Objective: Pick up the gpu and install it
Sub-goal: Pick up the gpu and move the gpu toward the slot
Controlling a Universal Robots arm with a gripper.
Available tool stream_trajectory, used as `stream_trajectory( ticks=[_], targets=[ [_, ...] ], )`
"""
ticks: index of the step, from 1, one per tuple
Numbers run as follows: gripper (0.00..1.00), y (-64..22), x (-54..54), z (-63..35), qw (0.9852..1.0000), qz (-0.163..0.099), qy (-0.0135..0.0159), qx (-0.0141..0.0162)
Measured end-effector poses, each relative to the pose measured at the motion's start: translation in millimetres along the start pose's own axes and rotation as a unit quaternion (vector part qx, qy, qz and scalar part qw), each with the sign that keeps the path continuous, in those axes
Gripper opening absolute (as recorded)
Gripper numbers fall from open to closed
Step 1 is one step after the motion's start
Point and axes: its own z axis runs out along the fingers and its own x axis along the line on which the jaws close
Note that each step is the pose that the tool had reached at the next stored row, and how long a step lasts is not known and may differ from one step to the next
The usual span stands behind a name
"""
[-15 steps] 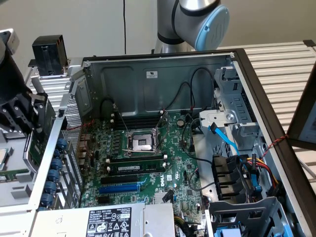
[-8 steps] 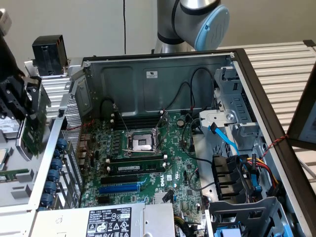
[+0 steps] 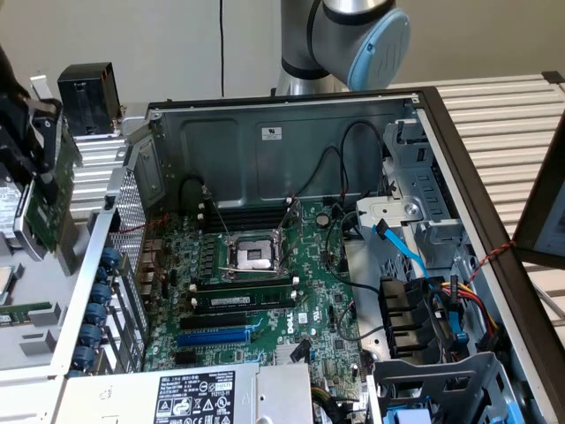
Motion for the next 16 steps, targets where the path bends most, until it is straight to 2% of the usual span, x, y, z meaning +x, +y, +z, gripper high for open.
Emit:
stream_trajectory(
  ticks=[4, 10, 16],
  targets=[
    [0.27, 1.0, -9.8, -17.2, 1.0, 0.0, 0.0019, 0.0],
    [0.27, 2.4, -22.9, -42.3, 0.9999, 0.001, 0.0108, 0.0001],
    [0.27, 3.7, -41.8, -62.6, 0.9998, 0.002, 0.0177, -0.0002]
  ],
)
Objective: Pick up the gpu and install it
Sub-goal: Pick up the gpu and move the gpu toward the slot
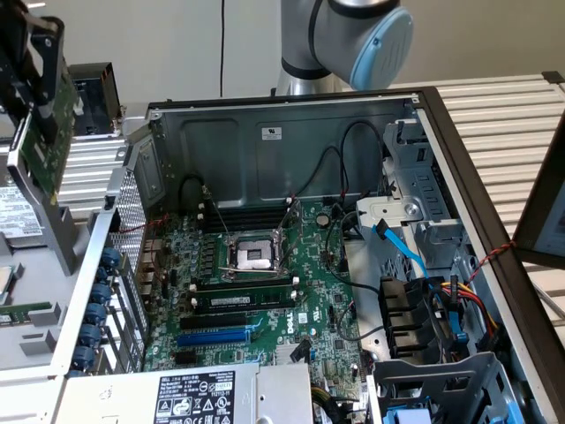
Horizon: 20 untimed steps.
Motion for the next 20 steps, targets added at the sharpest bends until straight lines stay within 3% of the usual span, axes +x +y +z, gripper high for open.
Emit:
stream_trajectory(
  ticks=[3, 7, 15, 17, 18, 19, 20],
  targets=[
    [0.27, 0.7, -8.5, -7.3, 1.0, 0.001, 0.0047, -0.0007],
    [0.27, 1.2, -17.0, -12.6, 0.9999, 0.002, 0.0143, -0.0032],
    [0.27, 1.3, -29.3, -17.1, 0.999, 0.006, 0.0436, -0.0116],
    [0.27, 0.4, -32.0, -17.6, 0.9984, 0.008, 0.0551, -0.0116],
    [0.27, -0.2, -34.1, -18.6, 0.9981, 0.009, 0.0594, -0.0116],
    [0.27, -0.9, -37.2, -19.8, 0.998, 0.009, 0.0621, -0.0116],
    [0.27, -1.8, -41.5, -20.6, 0.9979, 0.009, 0.0629, -0.0115]
  ],
)
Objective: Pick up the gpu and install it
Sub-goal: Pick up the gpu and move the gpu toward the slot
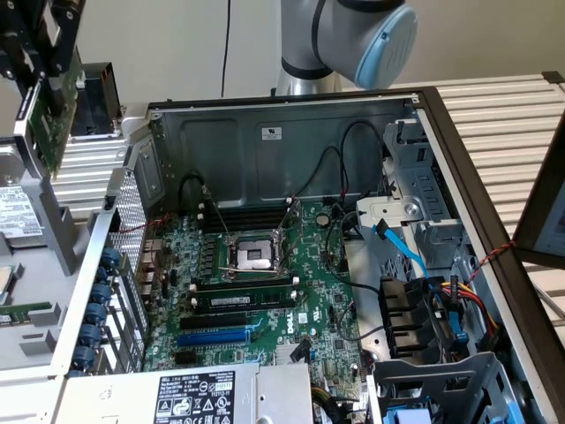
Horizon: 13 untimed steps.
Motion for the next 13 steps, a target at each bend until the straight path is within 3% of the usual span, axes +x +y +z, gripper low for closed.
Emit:
stream_trajectory(
  ticks=[13],
  targets=[
    [0.27, -9.4, -58.7, -16.7, 1.0, 0.0, 0.0018, 0.0]
  ],
)
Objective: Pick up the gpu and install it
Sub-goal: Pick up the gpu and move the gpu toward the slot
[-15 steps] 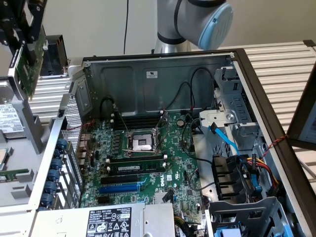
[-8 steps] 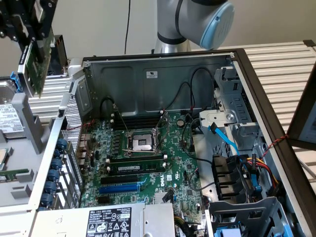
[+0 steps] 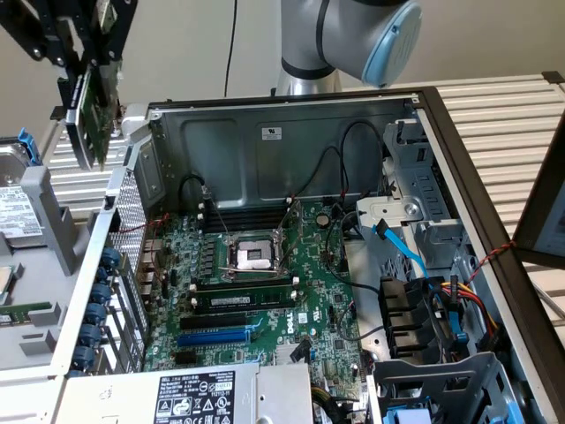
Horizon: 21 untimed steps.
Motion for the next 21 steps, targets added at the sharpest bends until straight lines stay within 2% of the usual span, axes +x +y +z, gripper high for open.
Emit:
stream_trajectory(
  ticks=[6, 8, 11, 16, 18, 21],
  targets=[
    [0.27, -2.4, -26.9, -3.3, 1.0, 0.0, 0.0003, 0.0],
    [0.27, -2.6, -35.9, -3.9, 1.0, 0.0, -0.0004, 0.0],
    [0.27, -2.5, -48.2, -4.6, 1.0, -0.001, -0.0043, 0.0],
    [0.27, -3.4, -65.2, -4.4, 0.9999, -0.002, -0.0143, 0.0001],
    [0.27, -5.5, -71.5, -3.3, 0.9999, -0.002, -0.0161, 0.0001],
    [0.27, -7.8, -83.8, -0.4, 0.9999, -0.003, -0.0167, 0.0002]
  ],
)
